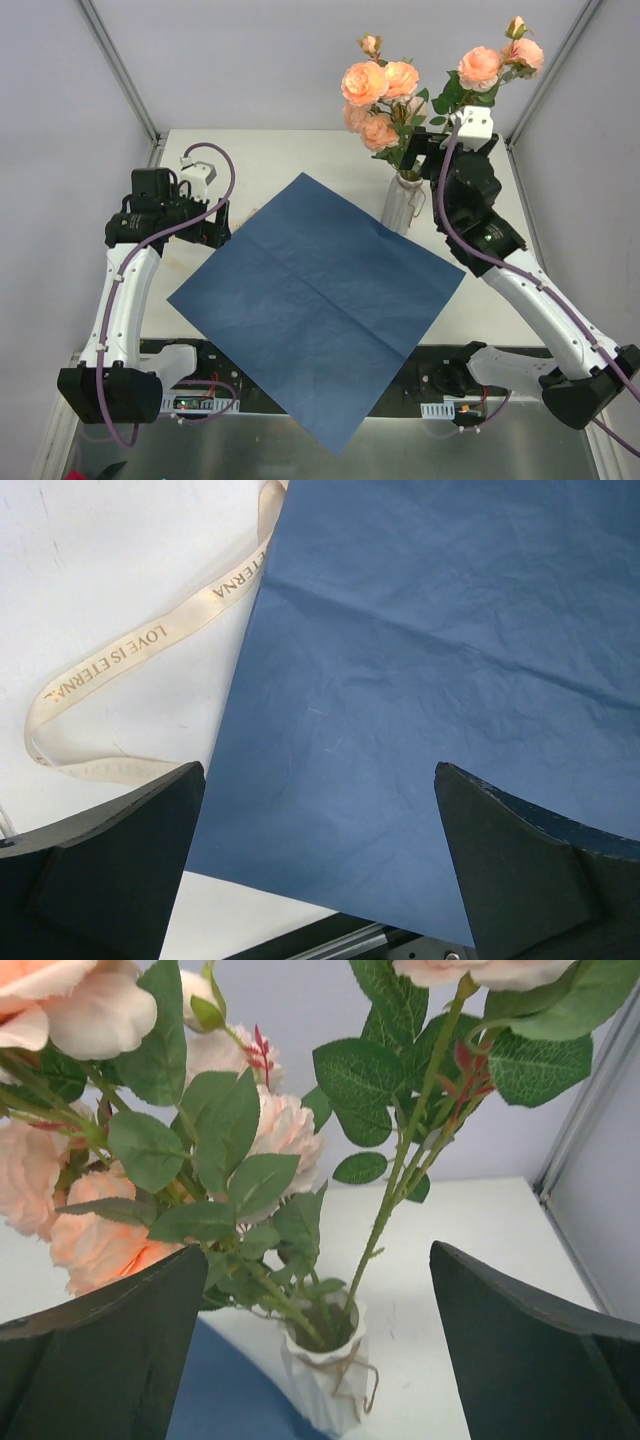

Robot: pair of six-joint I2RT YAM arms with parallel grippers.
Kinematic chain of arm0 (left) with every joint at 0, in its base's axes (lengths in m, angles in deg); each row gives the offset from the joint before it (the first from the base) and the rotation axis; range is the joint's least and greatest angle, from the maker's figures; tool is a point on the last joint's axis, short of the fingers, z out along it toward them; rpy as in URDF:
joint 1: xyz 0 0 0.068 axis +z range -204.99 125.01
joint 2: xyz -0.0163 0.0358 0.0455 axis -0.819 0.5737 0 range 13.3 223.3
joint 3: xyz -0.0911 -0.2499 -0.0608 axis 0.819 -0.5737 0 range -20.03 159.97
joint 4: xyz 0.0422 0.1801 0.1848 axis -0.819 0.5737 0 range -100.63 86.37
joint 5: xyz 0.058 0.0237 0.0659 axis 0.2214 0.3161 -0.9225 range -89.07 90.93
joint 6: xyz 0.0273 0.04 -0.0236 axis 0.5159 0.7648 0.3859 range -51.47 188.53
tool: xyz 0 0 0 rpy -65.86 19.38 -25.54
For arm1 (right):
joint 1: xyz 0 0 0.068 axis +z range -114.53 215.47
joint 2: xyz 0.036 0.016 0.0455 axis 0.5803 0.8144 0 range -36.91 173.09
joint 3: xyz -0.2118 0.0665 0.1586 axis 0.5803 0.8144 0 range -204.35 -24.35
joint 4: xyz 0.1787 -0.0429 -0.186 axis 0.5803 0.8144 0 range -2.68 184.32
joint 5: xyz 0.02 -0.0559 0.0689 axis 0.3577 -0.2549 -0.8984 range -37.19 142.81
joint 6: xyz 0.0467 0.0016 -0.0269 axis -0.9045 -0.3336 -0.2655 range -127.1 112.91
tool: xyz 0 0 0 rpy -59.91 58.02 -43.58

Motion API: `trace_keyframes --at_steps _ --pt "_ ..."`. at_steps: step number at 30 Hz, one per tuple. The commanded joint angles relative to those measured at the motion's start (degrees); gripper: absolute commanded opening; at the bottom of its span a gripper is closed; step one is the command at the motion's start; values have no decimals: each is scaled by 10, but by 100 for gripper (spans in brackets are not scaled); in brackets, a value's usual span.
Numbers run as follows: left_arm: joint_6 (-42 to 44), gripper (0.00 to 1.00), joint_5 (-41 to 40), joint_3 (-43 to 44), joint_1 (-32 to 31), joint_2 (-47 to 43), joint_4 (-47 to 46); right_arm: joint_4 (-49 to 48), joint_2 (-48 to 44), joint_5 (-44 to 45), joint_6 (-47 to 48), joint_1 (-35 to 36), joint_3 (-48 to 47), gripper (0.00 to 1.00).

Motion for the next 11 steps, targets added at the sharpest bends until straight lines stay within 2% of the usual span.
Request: trace_keyframes --at_steps 1,6,11 --pt "2 99 17 -1 3 -13 -13 245 1 2 -106 3 -71 96" --pt "0 99 16 0 3 -15 -13 244 -59 -32 -113 6 -13 96" --pt "0 99 8 -2 3 -15 -16 270 -75 -38 -110 6 -1 96"
